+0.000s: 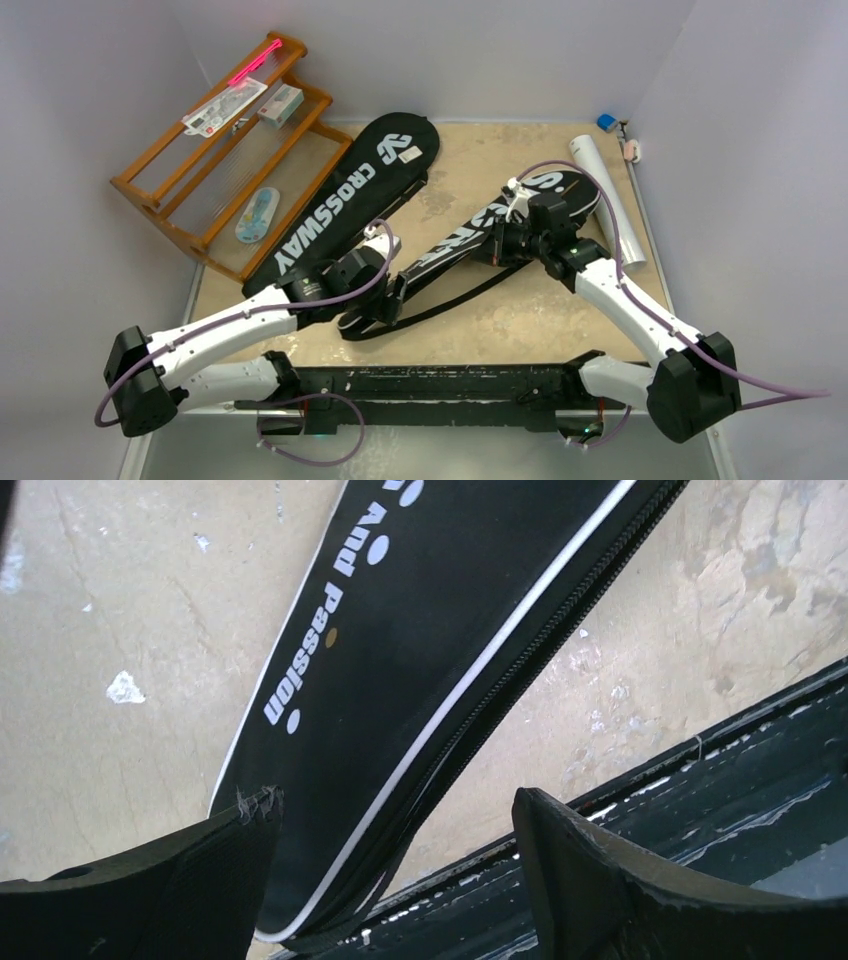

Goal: Pack up the badminton gear
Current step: Zip the racket bag at the center of the board.

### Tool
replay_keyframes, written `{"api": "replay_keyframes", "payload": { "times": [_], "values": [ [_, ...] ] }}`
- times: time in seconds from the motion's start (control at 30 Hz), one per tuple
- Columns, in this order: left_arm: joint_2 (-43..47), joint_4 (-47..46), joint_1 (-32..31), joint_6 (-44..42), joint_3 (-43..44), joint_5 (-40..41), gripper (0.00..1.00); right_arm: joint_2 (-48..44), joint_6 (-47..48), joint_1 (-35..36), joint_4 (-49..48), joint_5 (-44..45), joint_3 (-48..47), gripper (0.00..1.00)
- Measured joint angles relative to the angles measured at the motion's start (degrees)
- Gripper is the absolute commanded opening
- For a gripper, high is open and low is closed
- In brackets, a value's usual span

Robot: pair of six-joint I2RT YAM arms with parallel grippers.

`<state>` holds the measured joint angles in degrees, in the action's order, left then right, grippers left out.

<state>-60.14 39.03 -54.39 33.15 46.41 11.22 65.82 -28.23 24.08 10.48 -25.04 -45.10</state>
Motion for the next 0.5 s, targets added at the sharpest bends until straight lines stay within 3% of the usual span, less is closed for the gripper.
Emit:
{"api": "replay_keyframes", "payload": {
  "times": [0.1,0.17,0.3,0.33,0.5],
  "values": [
    [-1.2,-1.8,0.0,-1.2,-1.0,-1.7,0.70,0.0,0.0,0.0,0.1,0.0,-0.3,0.00],
    [-2.9,-3.5,0.0,-1.9,-1.3,-3.1,0.57,0.2,0.4,0.0,0.3,0.0,-0.7,0.00],
    [-6.8,-5.3,0.0,-2.7,-1.6,-3.5,0.04,1.5,1.5,0.0,0.3,-0.2,-1.8,0.00],
    [-7.6,-5.7,0.0,-2.7,-1.6,-3.4,0.00,1.9,1.6,0.0,0.3,-0.4,-1.9,0.00],
    [-8.8,-7.6,0.0,-3.8,-1.6,-3.0,0.00,3.3,1.7,2.8,0.3,0.8,-1.9,0.00]
  ]
}}
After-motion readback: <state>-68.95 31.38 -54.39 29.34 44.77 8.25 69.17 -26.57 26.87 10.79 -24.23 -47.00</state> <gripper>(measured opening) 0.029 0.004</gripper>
